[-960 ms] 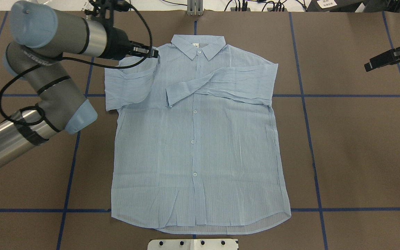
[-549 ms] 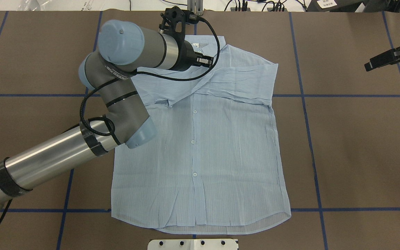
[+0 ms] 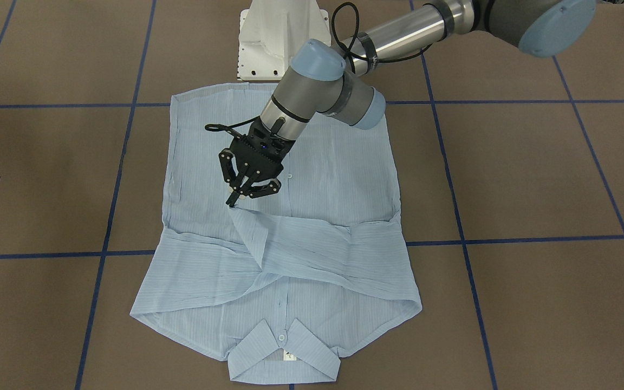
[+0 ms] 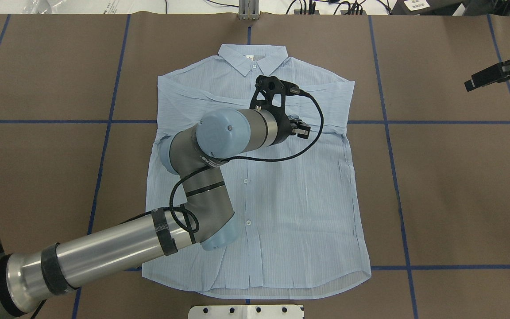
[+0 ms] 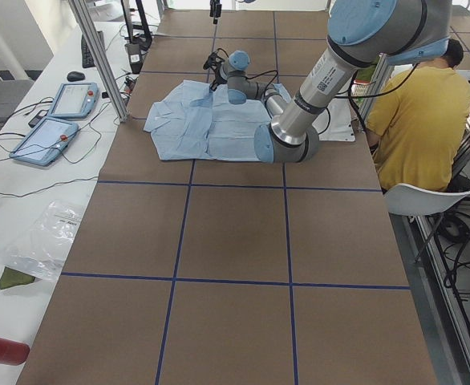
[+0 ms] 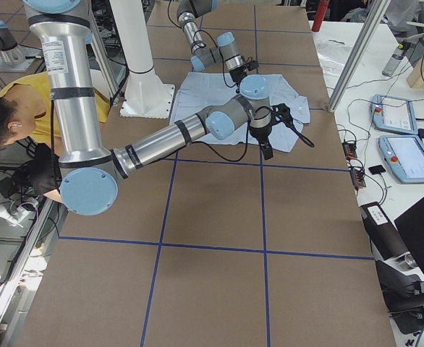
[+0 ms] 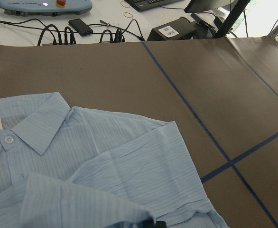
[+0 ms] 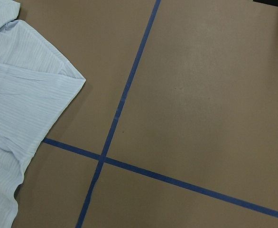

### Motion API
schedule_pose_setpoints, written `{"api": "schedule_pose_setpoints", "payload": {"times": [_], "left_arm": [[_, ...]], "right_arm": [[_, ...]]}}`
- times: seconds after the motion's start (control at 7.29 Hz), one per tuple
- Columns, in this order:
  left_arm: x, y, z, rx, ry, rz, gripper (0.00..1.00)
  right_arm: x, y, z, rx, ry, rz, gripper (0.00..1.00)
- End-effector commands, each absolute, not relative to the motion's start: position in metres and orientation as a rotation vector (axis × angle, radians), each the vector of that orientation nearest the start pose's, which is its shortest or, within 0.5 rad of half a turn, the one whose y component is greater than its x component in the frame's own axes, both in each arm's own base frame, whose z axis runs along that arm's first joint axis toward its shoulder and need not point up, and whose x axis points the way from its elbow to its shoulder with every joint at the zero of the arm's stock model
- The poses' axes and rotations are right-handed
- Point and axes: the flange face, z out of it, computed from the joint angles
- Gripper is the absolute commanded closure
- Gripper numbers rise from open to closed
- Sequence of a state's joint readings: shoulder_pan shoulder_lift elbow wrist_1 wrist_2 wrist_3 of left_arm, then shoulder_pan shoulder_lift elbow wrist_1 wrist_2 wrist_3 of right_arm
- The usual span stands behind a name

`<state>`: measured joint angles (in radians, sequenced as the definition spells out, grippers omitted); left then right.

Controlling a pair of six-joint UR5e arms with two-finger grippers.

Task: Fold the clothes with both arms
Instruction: 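Carry the sleeve across the shirt body with the left gripper, then release the sleeve and move both grippers to the hem nearest the robot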

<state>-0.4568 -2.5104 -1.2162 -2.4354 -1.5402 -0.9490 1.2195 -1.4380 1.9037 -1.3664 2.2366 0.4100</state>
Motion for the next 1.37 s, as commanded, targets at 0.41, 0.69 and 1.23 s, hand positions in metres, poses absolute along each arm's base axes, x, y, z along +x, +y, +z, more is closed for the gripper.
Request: {"api": "schedule_pose_setpoints", "payload": {"times": [0.41,0.69,1.23], "left_arm": [[0.64,-0.464,0.112,0.759,1.281,0.111,0.0],[0.594,-0.478,0.156,0.705,1.234,0.188,0.0],[0.473,-0.422,0.228,0.659,1.114,0.203,0.0]], "right_arm": [[-0.119,-0.527,0.396,0.348,-0.853,-0.113,0.0],[-0.148,-0.513,0.373,0.318,-0.902,-0.056,0.0],[-0.276,-0.394,0.326,0.303,-0.91,0.079,0.0]]}}
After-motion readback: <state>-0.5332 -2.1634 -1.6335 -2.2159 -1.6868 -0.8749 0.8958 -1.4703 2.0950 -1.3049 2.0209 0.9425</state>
